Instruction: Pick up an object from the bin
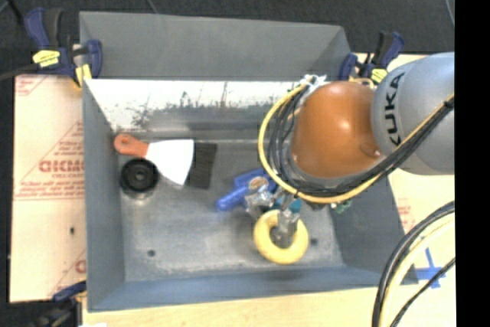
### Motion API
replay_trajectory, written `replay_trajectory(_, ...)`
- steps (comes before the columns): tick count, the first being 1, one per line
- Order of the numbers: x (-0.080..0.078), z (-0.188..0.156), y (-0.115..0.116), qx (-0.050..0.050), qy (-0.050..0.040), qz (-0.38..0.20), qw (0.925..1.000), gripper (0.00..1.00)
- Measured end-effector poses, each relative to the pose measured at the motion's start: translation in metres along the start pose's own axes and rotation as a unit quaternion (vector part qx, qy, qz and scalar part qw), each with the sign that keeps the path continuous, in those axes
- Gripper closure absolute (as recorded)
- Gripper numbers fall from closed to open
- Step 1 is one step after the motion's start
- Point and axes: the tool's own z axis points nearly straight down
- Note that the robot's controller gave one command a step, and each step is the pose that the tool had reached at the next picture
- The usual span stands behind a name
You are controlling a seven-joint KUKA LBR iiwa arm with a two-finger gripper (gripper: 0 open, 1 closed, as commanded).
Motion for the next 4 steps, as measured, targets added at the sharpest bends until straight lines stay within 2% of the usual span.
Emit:
replay_trajectory(1,-0.015,-0.018,-0.005,0.007,-0.0079,0.017,0.9998,1.0)
replay_trajectory(2,-0.009,-0.01,0.003,-0.001,0.0009,0.025,0.9997,1.0)
replay_trajectory(3,-0.012,-0.069,-0.007,0.002,-0.0029,0.037,0.9993,1.0)
replay_trajectory(4,-0.024,-0.159,0.017,-0.001,-0.0007,0.047,0.9989,1.0)
